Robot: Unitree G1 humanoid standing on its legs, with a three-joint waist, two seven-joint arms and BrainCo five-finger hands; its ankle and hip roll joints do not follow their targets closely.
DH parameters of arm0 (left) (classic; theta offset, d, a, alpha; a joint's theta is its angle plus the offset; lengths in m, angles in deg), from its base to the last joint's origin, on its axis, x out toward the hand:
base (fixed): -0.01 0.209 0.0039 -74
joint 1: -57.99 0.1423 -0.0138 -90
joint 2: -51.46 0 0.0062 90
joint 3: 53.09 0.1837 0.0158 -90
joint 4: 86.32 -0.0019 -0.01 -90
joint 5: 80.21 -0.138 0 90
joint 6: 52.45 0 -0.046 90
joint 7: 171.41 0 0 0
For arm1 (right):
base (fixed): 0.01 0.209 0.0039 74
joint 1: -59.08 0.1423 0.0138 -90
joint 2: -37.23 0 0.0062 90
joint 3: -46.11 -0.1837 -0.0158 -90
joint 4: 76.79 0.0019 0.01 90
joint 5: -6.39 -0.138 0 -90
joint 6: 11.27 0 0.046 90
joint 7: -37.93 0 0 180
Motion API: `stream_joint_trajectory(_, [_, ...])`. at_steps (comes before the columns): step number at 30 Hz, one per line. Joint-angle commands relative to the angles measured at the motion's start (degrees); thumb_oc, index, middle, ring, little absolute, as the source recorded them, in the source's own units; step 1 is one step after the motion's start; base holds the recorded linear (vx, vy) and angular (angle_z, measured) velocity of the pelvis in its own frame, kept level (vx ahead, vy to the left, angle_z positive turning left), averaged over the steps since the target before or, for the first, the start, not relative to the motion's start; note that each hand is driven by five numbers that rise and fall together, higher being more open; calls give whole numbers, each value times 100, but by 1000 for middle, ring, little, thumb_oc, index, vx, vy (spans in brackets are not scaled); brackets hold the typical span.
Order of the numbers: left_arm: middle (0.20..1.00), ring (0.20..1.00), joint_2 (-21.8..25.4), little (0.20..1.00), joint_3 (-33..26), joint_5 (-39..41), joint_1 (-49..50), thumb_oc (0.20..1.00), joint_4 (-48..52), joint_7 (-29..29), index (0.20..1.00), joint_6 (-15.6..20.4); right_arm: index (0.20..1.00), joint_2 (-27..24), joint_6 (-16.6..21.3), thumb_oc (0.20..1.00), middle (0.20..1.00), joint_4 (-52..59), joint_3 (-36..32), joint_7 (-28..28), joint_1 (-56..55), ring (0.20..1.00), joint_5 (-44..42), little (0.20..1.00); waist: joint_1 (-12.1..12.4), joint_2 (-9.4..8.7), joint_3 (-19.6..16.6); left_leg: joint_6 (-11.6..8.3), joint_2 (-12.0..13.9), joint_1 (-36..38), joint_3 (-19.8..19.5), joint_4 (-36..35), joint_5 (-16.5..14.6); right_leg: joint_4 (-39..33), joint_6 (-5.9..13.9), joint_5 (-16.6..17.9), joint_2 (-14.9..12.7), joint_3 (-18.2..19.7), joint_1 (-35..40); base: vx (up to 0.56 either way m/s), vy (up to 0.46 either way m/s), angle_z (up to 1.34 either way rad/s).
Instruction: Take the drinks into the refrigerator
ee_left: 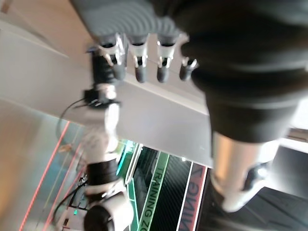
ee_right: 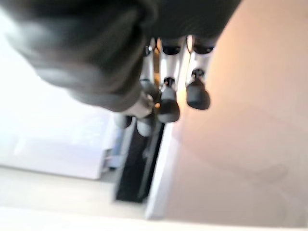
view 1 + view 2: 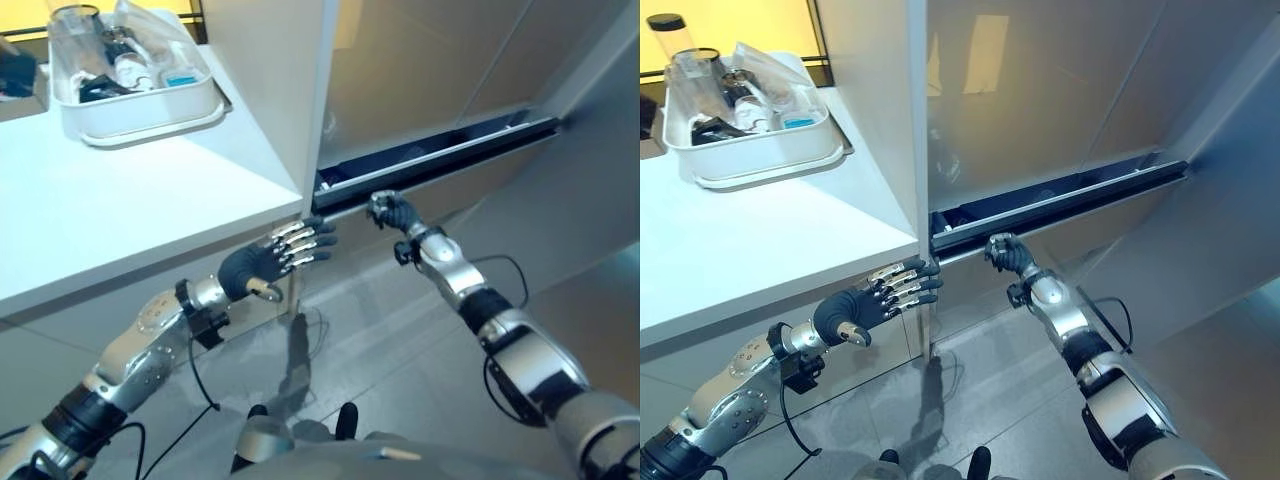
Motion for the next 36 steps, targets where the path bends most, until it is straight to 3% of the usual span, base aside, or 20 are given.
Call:
stream_joint_trajectory(1, [1000,1000,182,1000,121,264,-4,1000,518,-87,1000,171,200,19,267,200,200,-2,-8,94,598,200,-96,200,94,-90,-146,490,-313,-155,-352,-10,-276,1159,620,-325,-425,-88,-501,0,0,0])
stream_joint_trajectory(9, [1000,1000,119,1000,-7,156,120,1000,529,71,1000,236,203,107,262,203,203,299,89,24,528,203,-179,203,108,-63,-114,509,-315,-150,-403,-7,-272,1277,629,-350,-468,-132,-533,0,3,2])
stream_joint_trajectory(10, [1000,1000,108,1000,-23,144,137,1000,545,84,1000,244,539,107,260,539,539,319,85,8,488,539,-199,539,104,-59,-113,513,-318,-147,-407,-7,-274,1281,631,-347,-474,-131,-535,0,0,0])
stream_joint_trajectory(12, [1000,1000,97,1000,-58,127,171,1000,540,106,1000,259,1000,84,269,1000,1000,427,66,-3,370,1000,-281,1000,89,-51,-108,518,-323,-145,-409,-7,-276,1281,632,-344,-479,-129,-539,0,0,0])
stream_joint_trajectory(18, [1000,1000,-4,1000,-170,35,261,1000,479,161,1000,294,1000,84,322,1000,1000,889,-33,-55,-211,1000,-525,1000,39,-18,-85,531,-338,-146,-397,-8,-278,1294,647,-343,-486,-118,-564,0,0,0])
stream_joint_trajectory(24, [1000,1000,-146,1000,-510,-673,488,1000,-179,331,1000,622,1000,-102,431,1000,1000,1738,-313,-166,-1436,1000,-568,1000,-122,56,-60,548,-338,-133,-357,-7,-299,1327,671,-343,-504,-75,-608,2,20,0])
stream_joint_trajectory(26, [1000,1000,-256,1000,-618,-1446,583,1000,-856,510,1000,903,1000,-204,461,1000,1000,1805,-564,-251,-2138,1000,-543,1000,-230,95,-62,552,-345,-133,-345,4,-310,1328,679,-354,-517,-57,-617,12,46,-1])
stream_joint_trajectory(30, [1000,1000,-554,1000,-785,-2340,861,1000,-1948,746,1000,1089,1000,-302,446,1000,1000,1734,-905,-349,-3031,1000,-424,1000,-385,134,-68,563,-356,-118,-302,2,-329,1343,690,-362,-512,-22,-647,8,38,-5])
stream_joint_trajectory(33, [1000,1000,-785,1000,-805,-3595,984,1000,-3094,1153,1000,1295,1000,-358,402,1000,1000,1445,-1119,-376,-3610,1000,-190,1000,-521,158,-56,572,-367,-108,-235,6,-347,1342,707,-350,-510,14,-670,1,25,-2])
stream_joint_trajectory(36, [1000,1000,-1100,1000,-872,-4327,1030,1000,-3974,1487,1000,1390,1000,-422,371,1000,1000,1103,-1187,-429,-4003,1000,51,1000,-614,187,-60,583,-378,-105,-182,18,-367,1359,712,-357,-493,77,-705,-8,44,-7])
